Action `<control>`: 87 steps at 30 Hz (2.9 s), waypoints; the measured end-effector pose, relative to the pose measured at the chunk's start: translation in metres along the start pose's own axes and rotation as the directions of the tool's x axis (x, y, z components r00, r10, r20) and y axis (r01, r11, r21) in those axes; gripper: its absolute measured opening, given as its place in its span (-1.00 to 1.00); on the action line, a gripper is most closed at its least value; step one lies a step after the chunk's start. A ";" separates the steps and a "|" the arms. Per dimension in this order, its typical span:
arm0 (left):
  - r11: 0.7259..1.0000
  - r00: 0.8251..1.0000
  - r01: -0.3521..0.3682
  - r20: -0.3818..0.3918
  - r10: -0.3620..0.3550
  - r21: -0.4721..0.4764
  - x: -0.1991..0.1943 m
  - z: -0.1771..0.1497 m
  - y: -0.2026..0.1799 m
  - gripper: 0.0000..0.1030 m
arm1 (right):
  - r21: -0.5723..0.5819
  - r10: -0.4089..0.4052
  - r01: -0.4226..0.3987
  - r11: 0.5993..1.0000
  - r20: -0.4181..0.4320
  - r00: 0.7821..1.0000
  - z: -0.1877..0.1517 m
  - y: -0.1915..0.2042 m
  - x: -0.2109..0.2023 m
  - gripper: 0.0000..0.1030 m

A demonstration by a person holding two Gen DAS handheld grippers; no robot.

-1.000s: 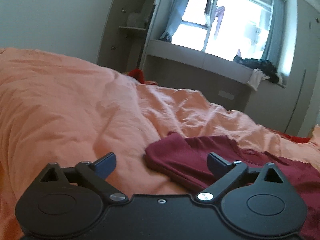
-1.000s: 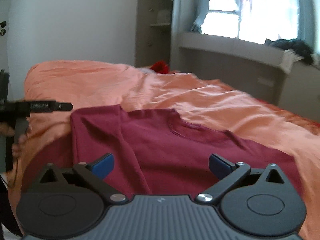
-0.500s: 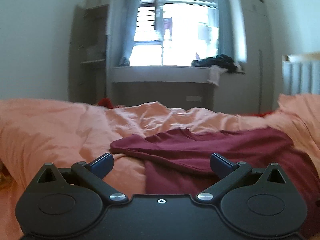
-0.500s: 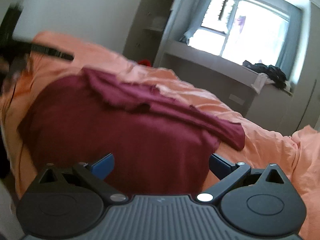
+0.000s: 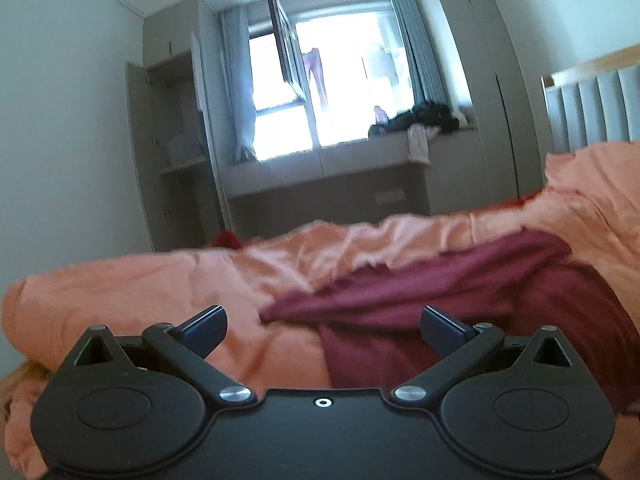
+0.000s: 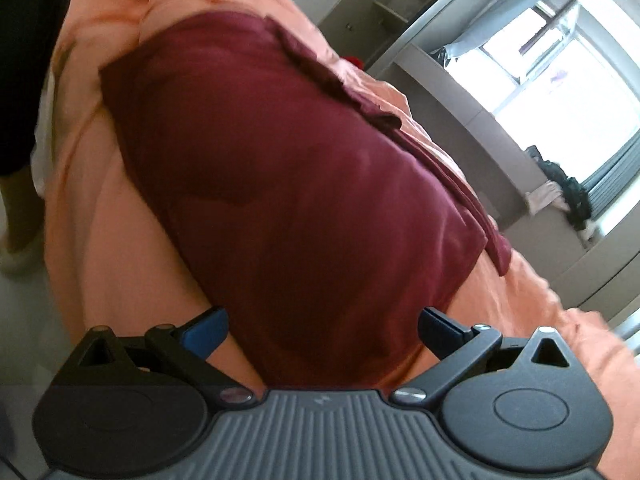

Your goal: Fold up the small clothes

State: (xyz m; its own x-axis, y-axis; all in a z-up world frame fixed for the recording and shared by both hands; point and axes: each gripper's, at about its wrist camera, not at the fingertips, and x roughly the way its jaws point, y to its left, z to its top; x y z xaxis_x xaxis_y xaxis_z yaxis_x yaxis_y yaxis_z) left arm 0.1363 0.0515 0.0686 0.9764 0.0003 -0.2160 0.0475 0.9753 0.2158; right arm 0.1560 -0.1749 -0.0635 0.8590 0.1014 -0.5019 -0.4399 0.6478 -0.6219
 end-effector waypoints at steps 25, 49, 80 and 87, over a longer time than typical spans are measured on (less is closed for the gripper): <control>0.973 0.965 0.217 -0.168 -0.203 0.072 -0.004 -0.077 -0.072 0.99 | -0.342 -0.131 0.117 0.932 -0.019 0.991 -0.014 0.076 0.028 -0.78; 0.923 0.996 0.082 -0.070 -0.060 0.375 0.009 -0.098 -0.162 0.50 | 0.012 -0.058 0.056 0.998 0.194 0.979 0.032 -0.018 -0.108 -0.89; 0.916 0.993 0.094 0.025 -0.112 0.389 -0.034 -0.030 -0.121 -0.92 | 0.032 -0.245 0.243 0.969 0.188 0.951 0.046 0.061 -0.031 0.65; 0.932 0.994 0.095 0.025 -0.111 0.349 -0.036 -0.030 -0.113 -0.91 | -0.030 -0.404 0.411 0.911 0.136 0.905 0.034 0.066 -0.018 0.63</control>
State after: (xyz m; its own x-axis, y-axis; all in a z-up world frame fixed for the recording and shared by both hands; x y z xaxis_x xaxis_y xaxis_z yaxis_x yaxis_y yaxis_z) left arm 0.0893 -0.0516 0.0232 0.9700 -0.1132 -0.2150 0.2109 0.8321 0.5130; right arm 0.1200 -0.1084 -0.0755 0.9903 -0.0674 -0.1213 -0.0554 0.6093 -0.7910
